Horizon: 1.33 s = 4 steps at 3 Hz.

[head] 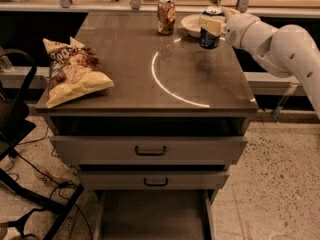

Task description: Move pepsi can near brown chip bag

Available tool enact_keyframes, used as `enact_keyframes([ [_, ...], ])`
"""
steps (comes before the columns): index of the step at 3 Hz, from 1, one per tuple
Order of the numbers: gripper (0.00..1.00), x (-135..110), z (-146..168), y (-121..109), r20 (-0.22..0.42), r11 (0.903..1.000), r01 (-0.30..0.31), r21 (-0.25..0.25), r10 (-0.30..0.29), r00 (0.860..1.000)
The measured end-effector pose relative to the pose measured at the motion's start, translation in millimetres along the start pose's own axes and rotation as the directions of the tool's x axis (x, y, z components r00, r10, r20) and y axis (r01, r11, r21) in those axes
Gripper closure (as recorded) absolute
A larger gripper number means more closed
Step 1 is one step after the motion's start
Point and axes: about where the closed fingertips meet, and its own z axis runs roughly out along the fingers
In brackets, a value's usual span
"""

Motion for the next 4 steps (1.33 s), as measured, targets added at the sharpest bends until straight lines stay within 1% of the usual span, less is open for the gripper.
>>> enact_keyframes([
  [1, 1.00, -48, -41, 43, 0.041, 0.9999, -0.009, 0.005, 0.008, 0.999],
  [2, 1.00, -55, -72, 89, 0.037, 0.9987, -0.036, -0.036, 0.037, 0.999],
  [3, 1.00, -52, -96, 158, 0.028, 0.9876, -0.074, -0.138, 0.078, 0.997],
  [4, 1.00, -48, -98, 196, 0.021, 0.9716, -0.101, -0.214, 0.108, 0.994],
])
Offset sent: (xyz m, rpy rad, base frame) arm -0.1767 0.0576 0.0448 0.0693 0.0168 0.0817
